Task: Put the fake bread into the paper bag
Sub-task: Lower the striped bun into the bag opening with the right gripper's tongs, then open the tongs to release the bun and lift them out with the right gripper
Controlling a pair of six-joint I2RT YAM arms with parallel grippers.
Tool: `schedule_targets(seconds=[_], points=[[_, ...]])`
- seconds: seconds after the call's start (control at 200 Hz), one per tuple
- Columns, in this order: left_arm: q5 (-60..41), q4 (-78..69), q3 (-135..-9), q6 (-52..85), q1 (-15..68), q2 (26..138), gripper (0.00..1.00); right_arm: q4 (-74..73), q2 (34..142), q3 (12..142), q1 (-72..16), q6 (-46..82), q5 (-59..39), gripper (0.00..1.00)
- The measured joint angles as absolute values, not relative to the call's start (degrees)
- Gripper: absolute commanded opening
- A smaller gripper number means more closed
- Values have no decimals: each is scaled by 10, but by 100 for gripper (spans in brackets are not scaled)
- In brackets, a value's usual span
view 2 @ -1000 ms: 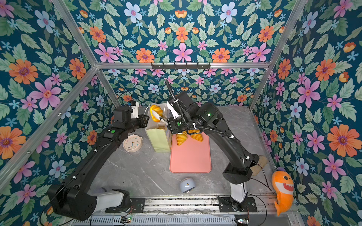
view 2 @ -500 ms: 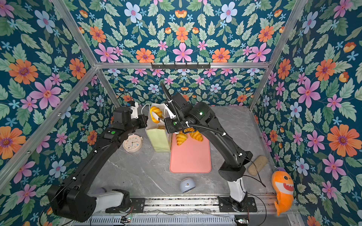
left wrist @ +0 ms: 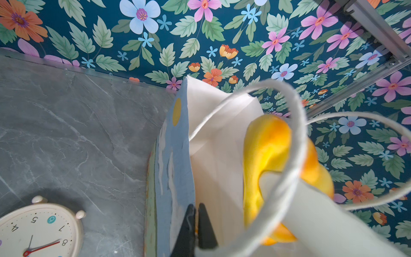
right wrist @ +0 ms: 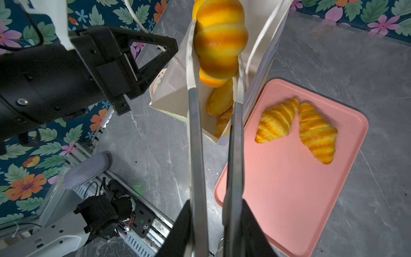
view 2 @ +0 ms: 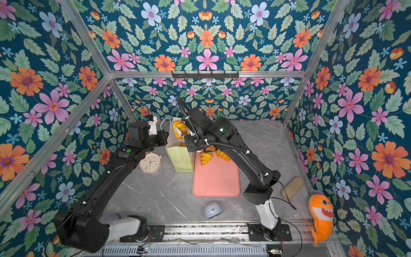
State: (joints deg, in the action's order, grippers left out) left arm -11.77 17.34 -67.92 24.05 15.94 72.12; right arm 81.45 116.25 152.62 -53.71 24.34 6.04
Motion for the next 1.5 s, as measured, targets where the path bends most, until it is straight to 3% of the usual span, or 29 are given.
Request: schedule_targets(seconds=[0.805, 1.5], points=[[-123, 163, -672, 251, 159, 718, 7, 830, 1228, 1564, -555, 243, 81, 32], [-130, 160, -672, 251, 159, 718, 8, 838, 1243, 1565, -555, 237, 109, 43]])
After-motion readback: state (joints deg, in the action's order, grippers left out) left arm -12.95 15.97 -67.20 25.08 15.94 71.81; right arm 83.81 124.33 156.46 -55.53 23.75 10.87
